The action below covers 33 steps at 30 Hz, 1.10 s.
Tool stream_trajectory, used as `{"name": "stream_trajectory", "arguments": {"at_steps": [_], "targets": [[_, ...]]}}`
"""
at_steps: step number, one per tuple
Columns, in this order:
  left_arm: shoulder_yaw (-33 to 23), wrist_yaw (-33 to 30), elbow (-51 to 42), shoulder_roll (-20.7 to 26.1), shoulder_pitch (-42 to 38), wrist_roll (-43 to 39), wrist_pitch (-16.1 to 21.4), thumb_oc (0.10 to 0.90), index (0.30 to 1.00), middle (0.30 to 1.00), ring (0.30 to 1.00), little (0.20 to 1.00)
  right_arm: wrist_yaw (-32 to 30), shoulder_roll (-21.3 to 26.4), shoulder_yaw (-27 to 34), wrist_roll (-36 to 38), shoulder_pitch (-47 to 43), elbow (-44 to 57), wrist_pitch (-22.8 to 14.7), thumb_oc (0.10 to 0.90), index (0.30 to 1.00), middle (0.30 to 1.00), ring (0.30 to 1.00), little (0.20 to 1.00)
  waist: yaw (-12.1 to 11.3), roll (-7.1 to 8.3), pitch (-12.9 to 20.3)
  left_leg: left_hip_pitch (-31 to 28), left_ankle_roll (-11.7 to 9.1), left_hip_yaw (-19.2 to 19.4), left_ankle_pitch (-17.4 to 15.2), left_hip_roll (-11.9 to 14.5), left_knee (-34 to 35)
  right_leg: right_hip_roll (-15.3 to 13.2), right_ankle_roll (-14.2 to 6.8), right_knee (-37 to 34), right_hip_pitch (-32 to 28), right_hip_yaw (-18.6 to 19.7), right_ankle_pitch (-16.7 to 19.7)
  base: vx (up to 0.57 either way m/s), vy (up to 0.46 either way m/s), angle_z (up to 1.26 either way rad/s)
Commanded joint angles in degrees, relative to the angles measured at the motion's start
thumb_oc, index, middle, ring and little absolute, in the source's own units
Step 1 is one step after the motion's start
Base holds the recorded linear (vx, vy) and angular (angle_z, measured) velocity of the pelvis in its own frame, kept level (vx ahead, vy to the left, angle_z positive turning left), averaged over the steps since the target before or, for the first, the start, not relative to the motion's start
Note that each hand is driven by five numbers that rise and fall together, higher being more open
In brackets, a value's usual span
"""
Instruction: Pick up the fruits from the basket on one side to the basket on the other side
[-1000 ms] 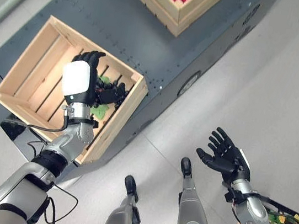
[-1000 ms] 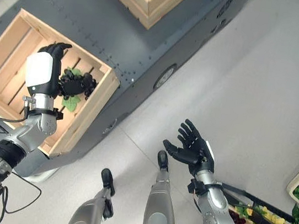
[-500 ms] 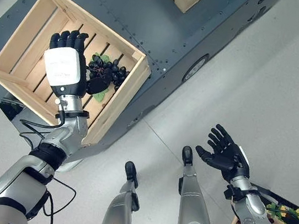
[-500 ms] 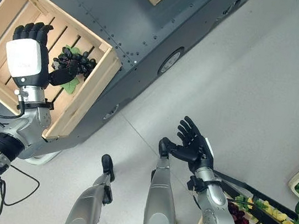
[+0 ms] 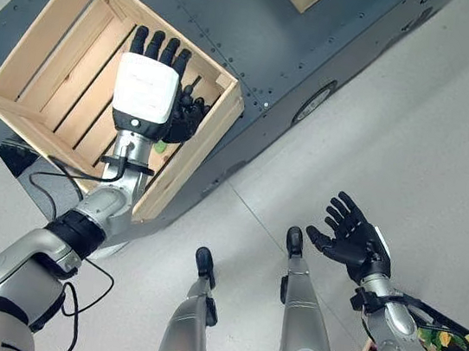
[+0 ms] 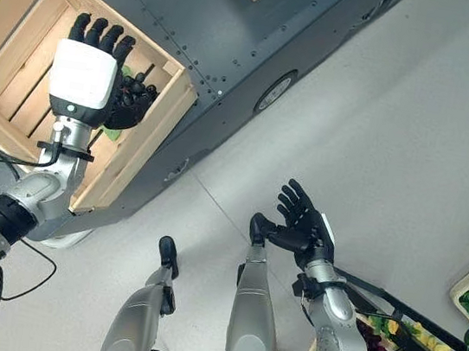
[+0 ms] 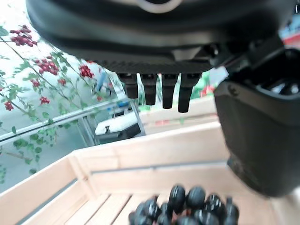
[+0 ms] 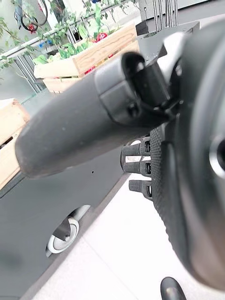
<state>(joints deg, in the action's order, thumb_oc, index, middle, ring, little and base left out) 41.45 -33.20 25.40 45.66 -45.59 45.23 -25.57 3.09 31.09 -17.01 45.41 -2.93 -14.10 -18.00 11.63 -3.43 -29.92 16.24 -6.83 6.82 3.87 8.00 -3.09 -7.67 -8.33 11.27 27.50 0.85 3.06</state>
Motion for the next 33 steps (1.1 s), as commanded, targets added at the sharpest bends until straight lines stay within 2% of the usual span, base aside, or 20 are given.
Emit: {"name": "stream_trajectory", "arguments": {"at_steps": [1, 6, 14, 25, 31, 33], "targets": [[-1.41, 6.23, 0.58, 4.39, -5.41, 6.03, -5.42, 0.800, 0.900, 0.900, 0.900, 0.900, -1.57, -0.49, 0.88, 0.48, 0.73, 7.01, -5.67, 0.800, 0.900, 0.900, 0.900, 0.900, 2.25, 3.44, 0.13, 5.06, 1.92, -0.38, -0.90, -0.30, -7.14, 2.22, 3.46, -1.47, -4.19, 1.51, -0.91, 0.00, 0.000, 0.00], [0.00, 10.62, 4.90, 2.75, -7.85, 6.36, -7.39, 0.800, 0.900, 0.900, 0.900, 0.900, -1.24, -0.24, 0.93, 0.58, 0.78, 6.73, -6.03, 0.800, 0.900, 0.900, 0.900, 0.900, 3.13, 3.51, 0.13, 5.98, 1.79, 0.39, -0.73, -0.26, -7.56, 2.26, 3.51, -1.34, -3.01, 1.78, -0.64, 0.01, 0.004, -0.01], [-0.05, 13.86, 11.15, 0.75, -9.76, 8.02, -10.67, 0.800, 0.900, 0.900, 0.900, 0.900, -0.38, -0.40, 0.67, 0.72, 0.13, 4.87, -6.87, 0.800, 0.900, 0.900, 0.900, 0.900, 3.67, 3.19, 0.13, 7.21, 1.77, 1.22, -0.43, -0.46, -7.73, 2.15, 3.68, -0.97, -1.29, 2.03, -0.36, 0.01, 0.018, -0.04], [3.12, 20.79, 15.89, -1.58, -13.13, 15.52, -11.18, 0.800, 0.900, 0.900, 0.900, 0.900, -2.69, -1.02, -1.15, 0.62, -2.06, 4.94, -6.18, 0.800, 0.900, 0.900, 0.900, 0.900, 3.62, 4.07, 0.13, 9.72, 1.91, 1.06, -0.41, -0.50, -8.66, 2.19, 3.72, -0.19, 1.07, 1.80, 0.07, 0.00, 0.000, 0.00], [5.07, 21.76, 20.23, -3.64, -15.61, 17.08, -13.36, 0.800, 0.900, 0.900, 0.900, 0.900, -3.41, -1.29, -2.26, 1.25, -3.23, 3.77, -6.83, 0.800, 0.900, 0.900, 0.900, 0.900, 3.90, 4.66, 0.13, 11.21, 1.98, 0.91, -0.40, -0.52, -9.32, 2.37, 3.72, 0.63, 2.61, 2.00, 0.19, 0.00, -0.002, -0.01], [4.86, 17.45, 22.75, -4.17, -16.89, 15.39, -13.65, 0.800, 0.900, 0.900, 0.900, 0.900, -3.31, -1.44, -2.51, 1.27, -3.52, 3.65, -6.49, 0.800, 0.900, 0.900, 0.900, 0.900, 4.20, 4.90, 0.13, 11.70, 1.90, 0.91, -0.16, -0.54, -9.30, 2.56, 3.76, 0.77, 3.22, 2.16, 0.41, 0.00, 0.000, 0.00]]}}
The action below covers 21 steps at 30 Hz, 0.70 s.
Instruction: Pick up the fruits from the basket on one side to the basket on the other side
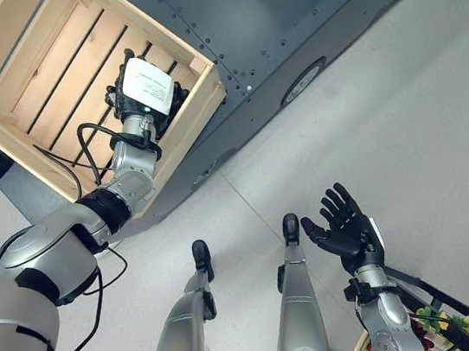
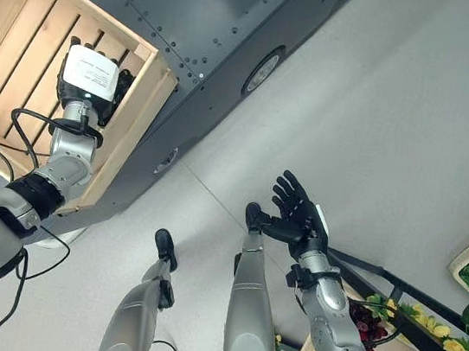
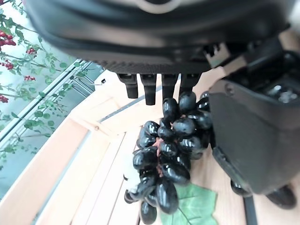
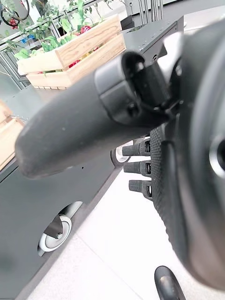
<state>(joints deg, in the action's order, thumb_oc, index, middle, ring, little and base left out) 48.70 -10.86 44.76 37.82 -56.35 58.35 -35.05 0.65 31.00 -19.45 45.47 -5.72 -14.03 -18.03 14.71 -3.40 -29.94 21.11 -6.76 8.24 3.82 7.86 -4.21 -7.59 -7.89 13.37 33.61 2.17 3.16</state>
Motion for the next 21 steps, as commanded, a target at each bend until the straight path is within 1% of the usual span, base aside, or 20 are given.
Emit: {"name": "stream_trajectory", "arguments": {"at_steps": [1, 2, 7, 8, 12, 13, 14, 15, 16, 21], "targets": [[-2.39, -5.63, 3.75, 3.61, -6.35, 2.21, -4.05, 0.800, 0.900, 0.900, 0.900, 0.900, -0.86, -1.36, -0.17, 1.22, -0.77, 3.56, -6.54, 0.800, 0.900, 0.900, 0.900, 0.900, 1.15, 4.88, 0.15, 6.92, 1.81, -0.44, -0.05, -0.36, -8.12, 2.49, 3.31, -1.24, -2.75, 0.84, 0.31, 0.00, 0.000, 0.00], [-2.27, -8.24, 4.83, 3.61, -7.14, 1.28, -3.71, 0.800, 0.900, 0.900, 0.900, 0.900, -0.80, -1.46, -0.38, 1.22, -0.87, 3.45, -6.63, 0.800, 0.900, 0.900, 0.900, 0.900, 1.27, 5.02, 0.15, 7.20, 1.81, -0.27, 0.09, -0.26, -8.01, 2.58, 3.36, -0.87, -2.25, 0.87, 0.24, 0.00, 0.000, 0.00], [-2.25, -9.79, 7.30, 3.00, -9.30, 0.27, -2.88, 0.800, 0.900, 0.900, 0.900, 0.900, -1.39, -2.13, -0.78, 1.09, -1.64, 2.95, -7.34, 0.800, 0.900, 0.900, 0.900, 0.900, 1.32, 5.46, 0.15, 8.22, 1.80, -0.32, 0.42, -0.23, -7.92, 2.79, 3.41, -0.80, -1.13, 0.76, 0.65, -0.01, -0.015, 0.00], [-2.32, -10.44, 8.68, 2.76, -9.77, -0.29, -1.84, 0.800, 0.900, 0.900, 0.900, 0.900, -1.66, -2.30, -0.83, 1.24, -1.71, 2.72, -7.63, 0.800, 0.900, 0.900, 0.900, 0.900, 1.34, 5.65, 0.15, 8.79, 1.73, -0.46, 0.43, -0.25, -8.23, 2.88, 3.44, -0.73, -0.77, 0.67, 0.71, -0.02, -0.032, -0.02], [-1.70, -9.22, 10.24, 2.26, -10.08, -1.43, -0.99, 0.800, 0.900, 0.900, 0.900, 0.900, -2.48, -2.58, -0.99, 0.80, -2.03, 2.59, -7.47, 0.800, 0.900, 0.900, 0.900, 0.900, 1.52, 5.81, 0.15, 9.90, 1.68, -0.41, 0.20, -0.16, -9.33, 2.78, 3.50, -0.29, 0.22, 0.52, 0.79, 0.00, 0.000, 0.00], [-1.83, -8.84, 10.46, 1.96, -9.72, -1.68, -1.01, 0.685, 0.728, 0.728, 0.728, 0.728, -2.66, -2.76, -1.01, 0.67, -2.26, 2.45, -7.60, 0.800, 0.900, 0.900, 0.900, 0.900, 1.55, 5.92, 0.15, 10.51, 1.77, -0.34, 0.16, -0.14, -9.73, 2.65, 3.52, -0.21, 0.68, 0.52, 0.89, 0.00, 0.000, 0.00], [-1.43, -8.44, 11.05, 2.04, -9.88, -2.69, -0.34, 0.543, 0.514, 0.514, 0.514, 0.514, -2.79, -2.83, -0.95, 0.59, -2.40, 2.50, -7.46, 0.800, 0.900, 0.900, 0.900, 0.900, 1.61, 5.93, 0.15, 10.48, 1.79, -0.20, 0.19, -0.17, -9.53, 2.74, 3.52, -0.40, 0.66, 0.57, 0.96, 0.00, 0.000, 0.00], [-1.52, -8.36, 11.22, 1.92, -9.76, -2.74, -0.31, 0.464, 0.396, 0.396, 0.396, 0.396, -2.68, -2.83, -0.94, 0.65, -2.48, 2.34, -7.53, 0.800, 0.900, 0.900, 0.900, 0.900, 1.65, 5.98, 0.15, 10.65, 1.78, -0.10, 0.21, -0.15, -9.59, 2.73, 3.53, -0.39, 0.83, 0.61, 0.99, 0.00, 0.000, 0.00], [-1.44, -8.45, 11.30, 1.84, -9.73, -2.94, -0.17, 0.400, 0.300, 0.300, 0.300, 0.300, -2.56, -2.85, -0.85, 0.51, -2.58, 2.17, -7.57, 0.800, 0.900, 0.900, 0.900, 0.900, 1.69, 5.93, 0.15, 10.81, 1.79, 0.00, 0.28, -0.23, -9.52, 2.74, 3.53, -0.39, 1.09, 0.68, 1.09, 0.00, 0.000, 0.00], [-1.04, -8.89, 11.70, 1.93, -10.18, -3.75, 0.53, 0.400, 0.300, 0.300, 0.300, 0.300, -1.90, -2.63, -0.90, 0.89, -2.52, 2.10, -7.86, 0.800, 0.900, 0.900, 0.900, 0.900, 1.74, 6.29, 0.15, 11.31, 2.00, 0.16, -0.04, -0.28, -10.09, 2.70, 3.55, -0.06, 1.57, 0.70, 1.00, 0.00, 0.006, 0.00]]}}
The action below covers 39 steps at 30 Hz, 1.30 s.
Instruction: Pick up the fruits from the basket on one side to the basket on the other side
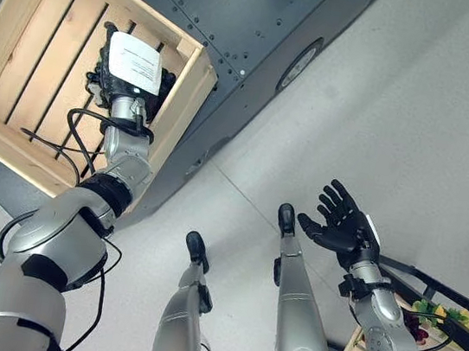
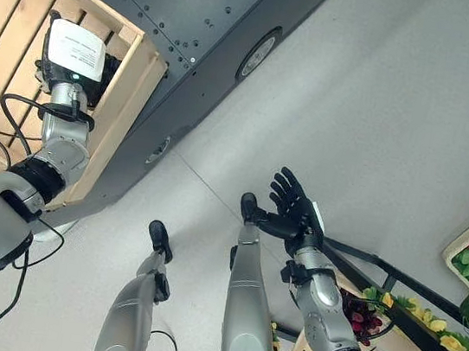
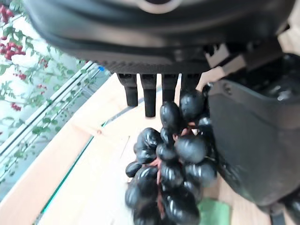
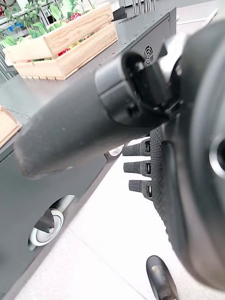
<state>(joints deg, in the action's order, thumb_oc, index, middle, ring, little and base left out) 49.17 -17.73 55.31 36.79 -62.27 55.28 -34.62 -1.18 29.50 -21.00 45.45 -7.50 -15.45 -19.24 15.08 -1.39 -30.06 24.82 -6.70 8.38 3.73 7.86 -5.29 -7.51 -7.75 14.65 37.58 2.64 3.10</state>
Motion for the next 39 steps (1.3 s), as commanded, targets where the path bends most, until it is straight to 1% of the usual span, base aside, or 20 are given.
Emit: {"name": "stream_trajectory", "arguments": {"at_steps": [1, 5, 7, 11, 12, 13, 17, 19, 23, 24, 27, 28, 29, 33, 34, 35, 37, 39], "targets": [[-1.56, -2.18, 1.13, 2.94, -4.27, -0.84, 0.35, 0.400, 0.300, 0.300, 0.300, 0.300, 0.03, -1.23, 0.63, 0.86, -0.72, 3.44, -6.71, 0.800, 0.900, 0.900, 0.900, 0.900, 1.34, 4.31, 0.27, 7.57, 1.98, 0.03, 0.04, -0.29, -9.01, 2.63, 3.41, -1.37, -2.47, 0.23, 1.08, 0.00, 0.000, 0.00], [-1.69, -3.41, 1.29, 3.12, -4.26, -1.37, 1.39, 0.400, 0.300, 0.300, 0.300, 0.300, -0.04, -1.23, 0.50, 1.03, -0.67, 3.52, -6.98, 0.800, 0.900, 0.900, 0.900, 0.900, 1.18, 4.34, 0.27, 7.39, 2.04, -0.09, 0.01, -0.47, -8.88, 2.66, 3.37, -1.51, -2.67, 0.23, 1.16, 0.00, 0.000, 0.00], [-2.34, -5.22, 0.70, 3.41, -3.93, -1.65, 2.97, 0.400, 0.300, 0.300, 0.300, 0.300, -0.02, -1.44, 0.58, 0.82, -0.47, 3.64, -7.06, 0.800, 0.900, 0.900, 0.900, 0.900, 1.01, 4.27, 0.27, 6.89, 2.18, -0.12, 0.03, -0.56, -8.51, 2.72, 3.37, -1.75, -3.13, 0.14, 1.22, 0.00, 0.000, 0.00], [-3.06, -6.31, -0.50, 4.16, -3.37, -1.56, 3.96, 0.400, 0.300, 0.300, 0.300, 0.300, 0.13, -1.28, 0.74, 0.89, 0.13, 4.46, -7.11, 0.800, 0.900, 0.900, 0.900, 0.900, 0.79, 4.01, 0.27, 5.67, 2.27, -0.32, -0.04, -0.73, -7.93, 2.84, 3.34, -2.09, -4.31, 0.16, 1.06, 0.00, 0.000, 0.00], [-3.14, -7.73, -0.64, 4.52, -3.22, -2.39, 4.52, 0.400, 0.300, 0.300, 0.300, 0.300, 0.28, -1.19, 0.78, 0.88, 0.35, 4.61, -7.28, 0.800, 0.900, 0.900, 0.900, 0.900, 0.74, 3.90, 0.27, 5.07, 2.30, -0.27, 0.02, -0.73, -7.53, 2.88, 3.38, -2.23, -4.81, 0.12, 0.97, 0.00, 0.000, 0.00], [-3.43, -8.96, -0.99, 5.01, -3.13, -2.57, 5.57, 0.400, 0.300, 0.300, 0.300, 0.300, 0.51, -0.98, 0.90, 1.15, 0.72, 4.74, -7.58, 0.800, 0.900, 0.900, 0.900, 0.900, 0.70, 3.74, 0.27, 4.11, 2.35, -0.17, 0.02, -0.79, -6.97, 2.92, 3.40, -2.52, -5.60, 0.15, 0.87, 0.00, 0.000, 0.00], [-5.24, -12.24, -4.24, 6.34, -1.60, -4.14, 6.75, 0.400, 0.300, 0.300, 0.300, 0.300, 1.17, -0.66, 1.47, 1.45, 1.82, 5.23, -8.35, 0.800, 0.900, 0.900, 0.900, 0.900, 0.36, 2.93, 0.27, 0.78, 2.40, -0.11, -0.08, -0.89, -5.66, 3.09, 3.57, -3.15, -8.47, -0.12, 0.43, -0.02, -0.008, 0.01], [-6.14, -13.27, -6.34, 7.67, -0.47, -5.54, 7.42, 0.400, 0.300, 0.300, 0.300, 0.300, 1.87, -0.47, 2.29, 1.26, 2.45, 5.48, -8.06, 0.800, 0.900, 0.900, 0.900, 0.900, 0.29, 2.34, 0.27, -0.89, 2.36, -0.13, -0.26, -0.96, -5.37, 3.12, 3.63, -3.27, -9.99, -0.17, 0.05, 0.00, 0.000, 0.00], [-9.06, -13.92, -12.94, 9.60, 3.37, -2.62, 7.29, 0.400, 0.300, 0.300, 0.300, 0.300, 2.04, -0.26, 3.69, 1.12, 3.80, 6.70, -7.72, 0.800, 0.900, 0.900, 0.900, 0.900, -0.04, 1.28, 0.27, -5.81, 2.47, -0.12, -0.43, -1.04, -3.06, 3.19, 3.81, -4.70, -14.71, -0.15, -0.69, -0.02, 0.001, 0.00], [-8.92, -13.85, -14.71, 10.61, 3.87, -2.70, 6.91, 0.400, 0.300, 0.300, 0.300, 0.300, 1.87, -0.31, 3.95, 1.09, 4.00, 6.90, -7.73, 0.800, 0.900, 0.900, 0.900, 0.900, -0.22, 1.06, 0.27, -7.56, 2.54, -0.19, -0.42, -0.99, -2.10, 3.16, 3.77, -5.11, -16.23, -0.20, -0.88, 0.00, 0.000, 0.00], [-10.44, -12.00, -19.35, 12.19, 6.92, 0.87, 5.14, 0.400, 0.300, 0.300, 0.300, 0.300, 2.11, -0.47, 4.79, 0.98, 4.90, 7.17, -7.33, 0.800, 0.900, 0.900, 0.900, 0.900, -0.80, 0.32, 2.28, -10.80, 2.62, 0.01, -0.36, -1.18, 0.65, 2.83, 3.58, -7.36, -19.32, -0.46, -1.02, 0.00, 0.004, 0.07], [-10.29, -7.36, -21.82, 13.71, 8.47, 2.81, 3.81, 0.400, 0.300, 0.300, 0.300, 0.300, 2.15, -0.63, 5.21, 0.69, 5.54, 7.23, -7.07, 0.800, 0.900, 0.900, 0.900, 0.900, -1.12, -0.15, 3.80, -12.70, 2.58, -0.07, -0.14, -1.37, 2.40, 2.56, 3.30, -8.86, -21.08, -0.70, -0.79, 0.03, 0.018, 0.07], [-10.39, -6.11, -22.46, 13.94, 8.91, 3.30, 3.41, 0.400, 0.300, 0.300, 0.300, 0.300, 2.23, -0.65, 5.33, 0.67, 5.64, 7.24, -6.99, 0.800, 0.900, 0.900, 0.900, 0.900, -1.18, -0.22, 4.04, -13.19, 2.57, -0.08, -0.04, -1.41, 2.83, 2.48, 3.24, -9.23, -21.56, -0.80, -0.71, 0.02, 0.025, 0.06], [-11.38, 2.56, -29.19, 15.03, 12.74, 8.05, 1.65, 0.400, 0.300, 0.300, 0.300, 0.300, 1.80, -1.21, 6.13, 0.07, 6.66, 8.54, -5.87, 0.800, 0.900, 0.900, 0.900, 0.900, -1.84, -0.84, 7.48, -17.45, 2.64, -0.33, 0.50, -1.81, 6.91, 2.20, 2.89, -12.61, -25.88, -1.80, -0.37, 0.02, 0.008, 0.12], [-11.69, 3.19, -30.10, 15.20, 13.49, 8.49, 1.90, 0.400, 0.300, 0.300, 0.300, 0.300, 1.81, -1.48, 6.38, -0.06, 6.98, 8.63, -5.68, 0.800, 0.900, 0.900, 0.900, 0.900, -2.03, -0.87, 8.23, -18.04, 2.65, -0.45, 0.54, -1.82, 7.46, 2.21, 2.84, -13.04, -26.57, -1.99, -0.42, 0.01, -0.034, 0.04], [-12.29, 5.39, -32.61, 15.62, 15.09, 9.60, 1.63, 0.400, 0.300, 0.300, 0.300, 0.300, 1.75, -1.91, 6.74, -0.22, 7.73, 8.82, -5.57, 0.800, 0.900, 0.900, 0.900, 0.900, -2.36, -0.94, 9.74, -19.53, 2.68, -0.63, 0.59, -1.86, 8.72, 2.16, 2.75, -14.05, -28.11, -2.56, -0.50, 0.01, -0.034, 0.05], [-13.40, 7.48, -35.02, 15.69, 16.97, 10.87, 1.07, 0.400, 0.300, 0.300, 0.300, 0.300, 1.45, -2.25, 7.04, -0.45, 8.54, 9.18, -5.43, 0.800, 0.900, 0.900, 0.900, 0.900, -2.72, -1.03, 11.30, -20.79, 2.77, -0.93, 0.69, -1.84, 9.71, 2.11, 2.62, -14.90, -29.42, -2.88, -0.40, 0.01, -0.030, 0.09], [-14.03, 7.52, -35.76, 15.91, 18.16, 10.51, 0.98, 0.400, 0.300, 0.300, 0.300, 0.300, 1.50, -2.43, 7.34, -0.56, 9.14, 9.35, -5.40, 0.800, 0.900, 0.900, 0.900, 0.900, -2.81, -1.08, 12.51, -21.62, 2.79, -1.21, 0.59, -1.79, 10.19, 2.03, 2.48, -15.90, -30.52, -3.11, -0.10, 0.00, -0.028, 0.10]]}}
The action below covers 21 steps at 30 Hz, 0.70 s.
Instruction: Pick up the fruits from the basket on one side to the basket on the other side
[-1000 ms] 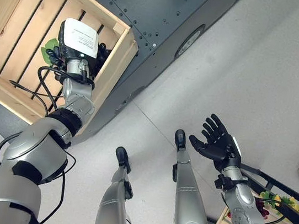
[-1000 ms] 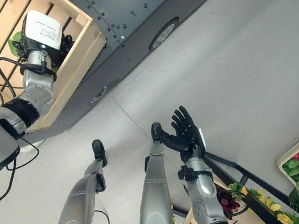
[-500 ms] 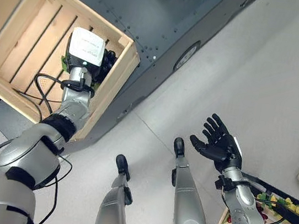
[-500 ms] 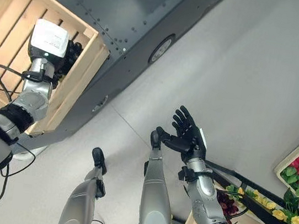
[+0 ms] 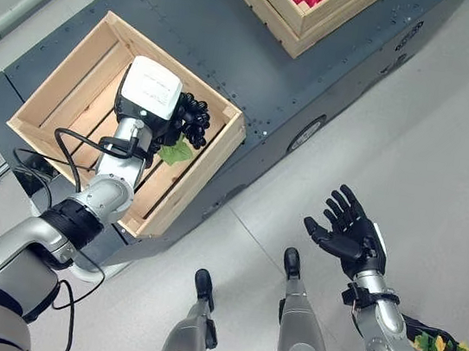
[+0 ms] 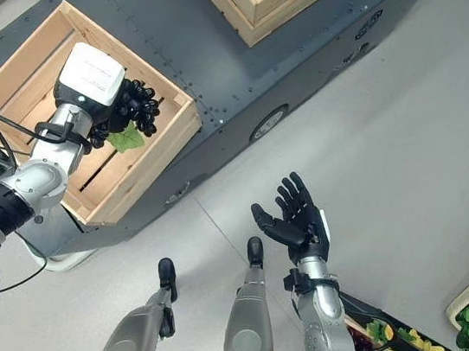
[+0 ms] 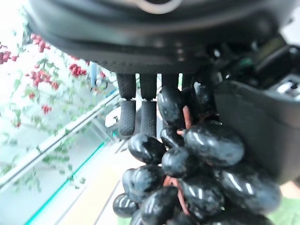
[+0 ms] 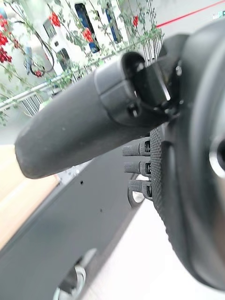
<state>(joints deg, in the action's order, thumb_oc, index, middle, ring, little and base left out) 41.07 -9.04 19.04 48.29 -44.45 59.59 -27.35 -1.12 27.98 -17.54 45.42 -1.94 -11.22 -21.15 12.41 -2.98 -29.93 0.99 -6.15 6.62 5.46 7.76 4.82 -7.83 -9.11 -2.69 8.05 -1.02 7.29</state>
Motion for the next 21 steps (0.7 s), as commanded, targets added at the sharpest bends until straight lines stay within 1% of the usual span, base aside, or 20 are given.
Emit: {"name": "stream_trajectory", "arguments": {"at_steps": [1, 2, 3, 4, 6, 7, 8, 9, 11, 12, 13, 14, 15, 16, 18, 19, 20, 21], "targets": [[-7.02, -3.36, -0.36, 4.69, 1.86, 4.22, -6.49, 0.400, 0.300, 0.300, 0.300, 0.300, 1.16, -1.29, 4.39, -0.69, 4.22, 5.60, -3.57, 0.800, 0.900, 0.900, 0.900, 0.900, -0.42, 0.59, 14.05, 1.48, 2.25, 0.29, -1.54, -1.56, 0.18, 2.32, 3.69, 0.38, -2.19, 0.39, -3.94, -0.01, -0.035, 0.08], [-7.31, -4.23, -0.52, 4.80, 2.14, 3.48, -6.40, 0.400, 0.300, 0.300, 0.300, 0.300, 1.08, -1.38, 4.45, -0.65, 4.40, 5.73, -3.55, 0.800, 0.900, 0.900, 0.900, 0.900, -0.45, 0.65, 14.39, 1.33, 2.25, 0.25, -1.63, -1.54, 0.18, 2.32, 3.64, 0.09, -2.46, 0.40, -3.82, -0.01, -0.046, 0.12], [-8.39, -7.40, -0.57, 4.77, 3.08, 1.36, -5.86, 0.400, 0.300, 0.300, 0.300, 0.300, 0.97, -1.69, 4.70, -0.80, 4.93, 5.97, -3.75, 0.800, 0.900, 0.900, 0.900, 0.900, -0.55, 0.78, 15.18, 1.01, 2.18, 0.21, -1.78, -1.41, 0.18, 2.28, 3.52, -0.71, -3.12, 0.34, -3.48, -0.01, -0.039, 0.18], [-9.59, -11.66, -1.16, 5.02, 4.01, -2.15, -4.24, 0.400, 0.300, 0.300, 0.300, 0.300, 1.09, -2.03, 5.03, -0.98, 5.40, 5.92, -4.28, 0.800, 0.900, 0.900, 0.900, 0.900, -0.73, 0.91, 15.95, 0.69, 2.16, 0.06, -1.97, -1.30, 0.18, 2.22, 3.37, -1.60, -3.72, 0.27, -3.03, -0.02, -0.043, 0.16], [-12.28, -18.12, -2.30, 4.68, 6.17, -7.05, -1.43, 0.400, 0.300, 0.300, 0.300, 0.300, 0.76, -2.66, 5.74, -1.57, 6.20, 6.48, -4.76, 0.800, 0.900, 0.900, 0.900, 0.900, -1.04, 1.17, 17.39, 0.11, 2.15, 0.05, -2.32, -1.08, 0.18, 2.05, 3.05, -2.31, -4.28, 0.15, -2.67, -0.02, -0.035, 0.06], [-14.22, -22.07, -3.09, 4.33, 7.53, -9.78, 1.39, 0.400, 0.300, 0.300, 0.300, 0.300, 0.68, -2.94, 6.18, -1.61, 6.53, 6.64, -5.34, 0.800, 0.900, 0.900, 0.900, 0.900, -1.32, 1.31, 18.23, -0.26, 2.11, 0.15, -2.51, -0.90, 0.18, 1.95, 2.79, -2.31, -4.33, 0.08, -2.63, -0.02, -0.024, 0.04], [-15.23, -23.66, -3.29, 3.98, 8.15, -10.45, 2.31, 0.400, 0.300, 0.300, 0.300, 0.300, 0.65, -3.10, 6.39, -1.68, 6.59, 6.73, -5.73, 0.800, 0.900, 0.900, 0.900, 0.900, -1.44, 1.37, 18.59, -0.42, 2.10, 0.18, -2.59, -0.83, 0.18, 1.91, 2.69, -2.31, -4.31, 0.07, -2.60, 0.00, 0.000, 0.00], [-17.56, -28.60, -3.56, 3.34, 9.74, -13.60, 6.47, 0.400, 0.300, 0.300, 0.300, 0.300, 0.51, -3.43, 6.92, -2.18, 6.65, 7.37, -5.96, 0.800, 0.900, 0.900, 0.900, 0.900, -1.56, 1.39, 19.54, -0.83, 2.12, 0.38, -2.90, -0.73, 0.18, 1.98, 2.52, -2.31, -4.23, 0.38, -2.52, 0.00, 0.000, 0.00], [-20.74, -34.77, -4.70, 1.80, 12.40, -15.70, 11.86, 0.400, 0.300, 0.300, 0.300, 0.300, 0.38, -4.06, 7.62, -3.03, 6.91, 8.40, -6.14, 0.800, 0.900, 0.900, 0.900, 0.900, -1.84, 1.48, 20.95, -1.44, 2.25, 0.46, -3.51, -0.72, 0.18, 2.13, 2.48, -2.31, -4.52, 0.79, -2.67, 0.00, 0.011, -0.06], [-22.08, -37.19, -5.56, 0.97, 13.67, -16.99, 13.67, 0.400, 0.300, 0.300, 0.300, 0.300, 0.16, -4.25, 7.73, -3.53, 7.08, 8.85, -6.23, 0.800, 0.900, 0.900, 0.900, 0.900, -1.95, 1.54, 21.57, -1.76, 2.33, 0.49, -3.81, -0.75, 0.18, 2.22, 2.46, -2.31, -4.76, 0.90, -2.81, 0.01, 0.011, -0.12], [-23.80, -39.24, -6.40, -0.54, 15.19, -15.94, 17.03, 0.400, 0.300, 0.300, 0.300, 0.300, -0.13, -4.45, 7.98, -4.00, 7.09, 9.24, -6.70, 0.800, 0.900, 0.900, 0.900, 0.900, -2.19, 1.68, 22.28, -2.17, 2.42, 0.49, -4.14, -0.76, 0.18, 2.33, 2.50, -2.31, -5.13, 0.89, -3.07, 0.01, 0.008, -0.17], [-24.15, -39.73, -7.09, -0.96, 15.77, -15.74, 18.10, 0.400, 0.300, 0.300, 0.300, 0.300, -0.24, -4.54, 7.93, -3.96, 7.10, 9.45, -6.69, 0.800, 0.900, 0.900, 0.900, 0.900, -2.24, 1.70, 22.61, -2.36, 2.42, 0.53, -4.25, -0.73, 0.18, 2.37, 2.50, -2.31, -5.28, 0.92, -3.15, 0.01, 0.005, -0.28], [-25.44, -42.08, -8.83, -2.11, 17.36, -16.04, 20.34, 0.400, 0.300, 0.300, 0.300, 0.300, -0.32, -4.76, 7.80, -3.81, 7.06, 9.91, -7.22, 0.800, 0.900, 0.900, 0.900, 0.900, -2.49, 1.80, 23.40, -2.90, 2.51, 0.61, -4.62, -0.69, 0.18, 2.45, 2.52, -2.31, -5.69, 0.98, -3.40, 0.01, 0.004, -0.25], [-25.70, -42.53, -9.32, -2.75, 17.93, -15.35, 21.60, 0.400, 0.300, 0.300, 0.300, 0.300, -0.45, -4.99, 7.74, -4.08, 6.77, 10.09, -7.06, 0.800, 0.900, 0.900, 0.900, 0.900, -2.56, 1.86, 23.82, -3.17, 2.52, 0.69, -4.84, -0.66, 0.18, 2.49, 2.52, -2.31, -5.93, 0.99, -3.58, 0.01, 0.003, -0.22], [-26.00, -43.05, -11.79, -3.99, 18.76, -14.34, 25.94, 0.400, 0.300, 0.300, 0.300, 0.300, -1.16, -5.07, 7.16, -4.57, 5.87, 11.10, -6.87, 0.800, 0.900, 0.900, 0.900, 0.900, -2.61, 1.98, 24.92, -4.09, 2.64, 1.00, -5.44, -0.58, 0.18, 2.66, 2.56, -2.31, -6.69, 1.29, -4.01, 0.02, 0.010, -0.15], [-25.35, -42.72, -12.44, -4.12, 18.75, -17.25, 28.17, 0.400, 0.300, 0.300, 0.300, 0.300, -1.61, -5.12, 6.82, -4.80, 5.59, 12.06, -6.33, 0.800, 0.900, 0.900, 0.900, 0.900, -2.47, 1.93, 25.27, -4.45, 2.57, 1.26, -5.64, -0.51, 0.18, 2.75, 2.47, -2.31, -6.99, 1.59, -4.17, 0.02, 0.016, -0.14], [-25.44, -42.27, -12.76, -4.31, 18.72, -18.43, 28.65, 0.400, 0.300, 0.300, 0.300, 0.300, -1.70, -5.03, 6.69, -4.96, 5.41, 12.16, -6.37, 0.800, 0.900, 0.900, 0.900, 0.900, -2.49, 1.92, 25.40, -4.62, 2.57, 1.44, -5.74, -0.47, 0.18, 2.75, 2.47, -2.31, -7.12, 1.60, -4.24, 0.01, 0.022, -0.11], [-25.58, -42.24, -13.22, -4.78, 18.82, -20.03, 29.93, 0.400, 0.300, 0.300, 0.300, 0.300, -1.68, -4.82, 6.44, -5.03, 5.03, 12.31, -6.48, 0.800, 0.900, 0.900, 0.900, 0.900, -2.46, 1.88, 25.57, -4.96, 2.60, 1.65, -5.88, -0.43, 0.18, 2.80, 2.47, -2.31, -7.37, 1.74, -4.35, 0.01, 0.028, -0.06]]}}
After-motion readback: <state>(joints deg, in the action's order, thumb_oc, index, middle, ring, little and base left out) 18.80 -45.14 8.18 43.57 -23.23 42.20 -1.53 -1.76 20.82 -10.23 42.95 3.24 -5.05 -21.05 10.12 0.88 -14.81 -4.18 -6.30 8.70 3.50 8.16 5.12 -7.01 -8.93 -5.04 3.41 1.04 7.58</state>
